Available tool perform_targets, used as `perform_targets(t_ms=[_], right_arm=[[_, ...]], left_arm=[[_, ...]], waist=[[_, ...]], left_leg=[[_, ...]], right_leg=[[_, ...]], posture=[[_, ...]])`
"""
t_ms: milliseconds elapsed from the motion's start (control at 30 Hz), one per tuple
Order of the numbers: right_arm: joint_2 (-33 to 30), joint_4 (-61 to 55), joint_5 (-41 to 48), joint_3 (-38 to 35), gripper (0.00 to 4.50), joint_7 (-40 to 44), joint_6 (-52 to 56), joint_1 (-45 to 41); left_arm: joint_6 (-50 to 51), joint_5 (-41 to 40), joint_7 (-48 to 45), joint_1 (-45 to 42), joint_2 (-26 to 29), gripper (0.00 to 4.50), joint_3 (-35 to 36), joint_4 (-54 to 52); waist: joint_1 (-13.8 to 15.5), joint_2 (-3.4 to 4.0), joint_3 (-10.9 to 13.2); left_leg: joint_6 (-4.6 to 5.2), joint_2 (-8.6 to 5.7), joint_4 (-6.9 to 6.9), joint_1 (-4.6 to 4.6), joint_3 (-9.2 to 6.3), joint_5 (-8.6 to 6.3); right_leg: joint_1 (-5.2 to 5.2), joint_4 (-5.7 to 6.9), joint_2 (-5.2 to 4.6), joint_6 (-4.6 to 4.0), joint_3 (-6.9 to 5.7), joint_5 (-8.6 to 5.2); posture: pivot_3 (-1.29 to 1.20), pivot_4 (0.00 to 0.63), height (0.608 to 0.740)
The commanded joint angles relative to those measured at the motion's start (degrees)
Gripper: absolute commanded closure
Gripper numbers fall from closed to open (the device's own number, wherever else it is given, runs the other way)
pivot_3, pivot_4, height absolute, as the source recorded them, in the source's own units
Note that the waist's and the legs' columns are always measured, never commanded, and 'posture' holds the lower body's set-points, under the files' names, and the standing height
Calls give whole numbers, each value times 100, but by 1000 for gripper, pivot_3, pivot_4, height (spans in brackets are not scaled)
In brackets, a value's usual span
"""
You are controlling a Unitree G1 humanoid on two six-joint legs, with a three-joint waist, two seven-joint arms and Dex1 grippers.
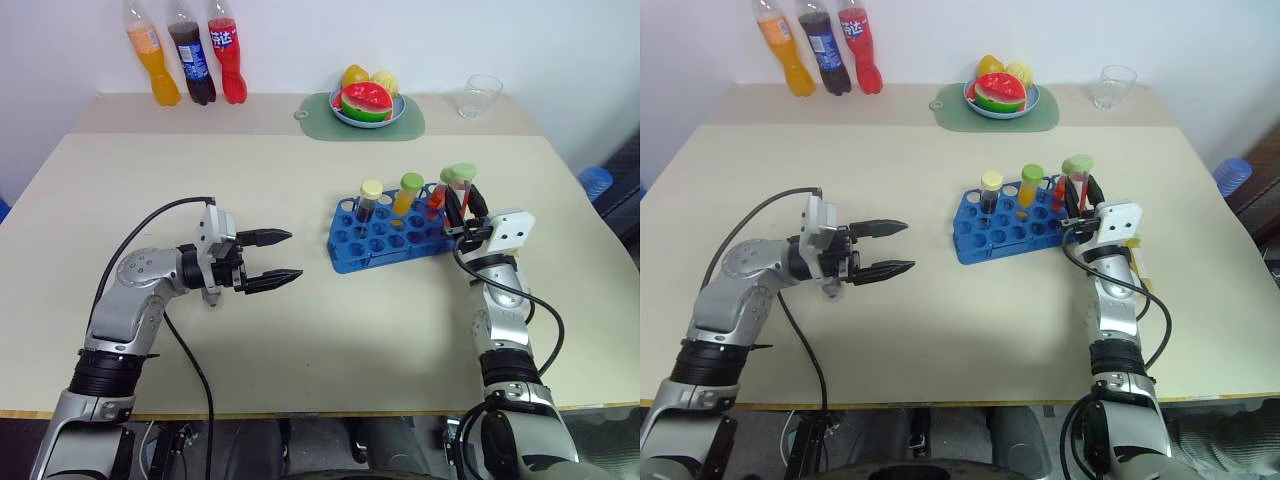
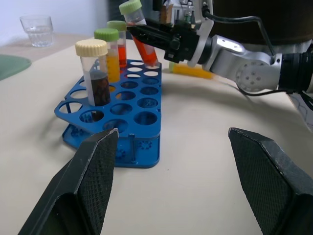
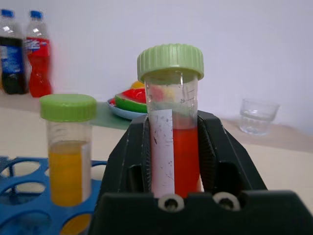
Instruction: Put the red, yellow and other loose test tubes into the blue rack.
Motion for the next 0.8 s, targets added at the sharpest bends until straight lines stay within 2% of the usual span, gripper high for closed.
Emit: perform_targets(t_ms=[33, 233, 300, 367, 467, 500, 600, 800], right_arm=[[152, 385, -27, -26, 3668, -213, -351, -124], [261, 873, -20, -31, 3668, -317, -854, -23], [229, 892, -11, -23, 2649, -259, -971, 83], [170, 834, -49, -48, 1841, -314, -1057, 180], [54, 540, -136, -50, 227, -389, -1037, 335], [-2, 349, -158, -48, 41, -396, -1004, 418], [-290, -549, -373, -34, 41, -475, -608, 767], [-1368, -4101, 100, -148, 41, 0, 2555, 2296]], left_arm=[[-51, -61, 6, -47, 62, 787, 171, -192], [-31, -54, -17, -106, 91, 787, 173, -152], [-35, -47, -29, -126, 96, 787, 166, -127], [-30, -48, -30, -144, 83, 787, 150, -121], [-31, -54, -26, -155, 51, 787, 134, -115], [-33, -59, -23, -160, 33, 787, 128, -110], [-63, -34, -16, -159, -22, 787, 87, -87], [-126, 8, -31, -131, -142, 787, 22, -25]], waist=[[-7, 0, 0], [-13, 0, -1], [-5, -2, -3], [9, 0, -2], [16, -8, -7], [36, -8, -6], [61, 0, -2], [35, 19, 3]], left_leg=[[0, 0, 0, 1, 0, 0], [-1, 2, 0, 8, 0, 0], [-1, 2, 0, 10, 1, 0], [-1, 2, 0, 11, -1, 0], [-1, 2, 0, 11, -1, 0], [-1, 1, 0, 10, -1, 0], [-1, -3, -1, 6, -2, 0], [-1, -5, -3, 5, -1, 0]], right_leg=[[0, 1, 0, 0, 0, 0], [5, 5, 0, 0, 0, 0], [9, 5, 0, 0, 0, 0], [13, 3, 0, -1, 0, 0], [14, 0, -1, -1, 0, 0], [14, 1, -2, -1, 0, 0], [12, 0, -8, -1, -1, -1], [3, 6, -13, 1, 0, -3]], posture=[[0, 150, 740], [0, 150, 740], [0, 150, 740], [0, 150, 740], [0, 150, 740], [0, 150, 740], [0, 150, 740], [0, 150, 740]])
